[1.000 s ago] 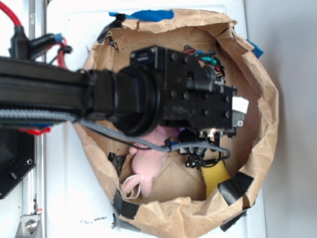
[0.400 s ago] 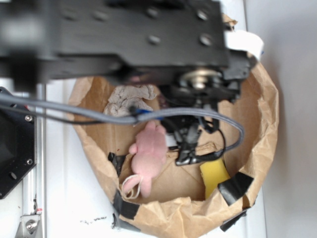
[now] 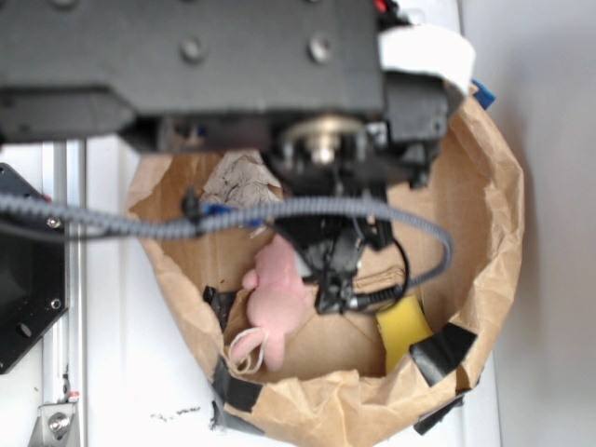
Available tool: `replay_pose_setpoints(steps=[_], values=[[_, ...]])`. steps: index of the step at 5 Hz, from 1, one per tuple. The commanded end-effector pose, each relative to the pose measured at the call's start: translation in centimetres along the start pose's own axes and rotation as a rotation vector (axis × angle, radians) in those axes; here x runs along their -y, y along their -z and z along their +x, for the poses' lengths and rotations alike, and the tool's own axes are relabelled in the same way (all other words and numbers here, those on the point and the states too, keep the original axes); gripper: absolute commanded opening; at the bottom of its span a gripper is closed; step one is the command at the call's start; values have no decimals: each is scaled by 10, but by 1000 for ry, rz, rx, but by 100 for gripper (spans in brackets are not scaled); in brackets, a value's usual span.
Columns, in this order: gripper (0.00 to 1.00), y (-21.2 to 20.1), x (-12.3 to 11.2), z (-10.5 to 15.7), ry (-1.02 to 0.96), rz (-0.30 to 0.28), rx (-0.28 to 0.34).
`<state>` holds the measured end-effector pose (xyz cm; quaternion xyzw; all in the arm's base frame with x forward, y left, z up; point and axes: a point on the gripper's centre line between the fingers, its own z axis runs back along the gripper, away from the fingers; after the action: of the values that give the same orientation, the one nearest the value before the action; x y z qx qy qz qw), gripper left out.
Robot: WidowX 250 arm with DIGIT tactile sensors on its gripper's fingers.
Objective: Grab the rock.
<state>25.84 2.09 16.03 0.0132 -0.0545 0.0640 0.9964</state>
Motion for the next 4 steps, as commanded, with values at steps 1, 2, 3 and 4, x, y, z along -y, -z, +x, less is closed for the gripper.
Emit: replay_pose_setpoints(steps=[1, 2, 3, 4], values=[[0, -15, 7, -1, 2, 2, 69], [0, -13, 6, -1, 1, 1, 68], [0, -15, 9, -5, 0, 0, 66], [0, -12, 7, -2, -3, 2, 64]])
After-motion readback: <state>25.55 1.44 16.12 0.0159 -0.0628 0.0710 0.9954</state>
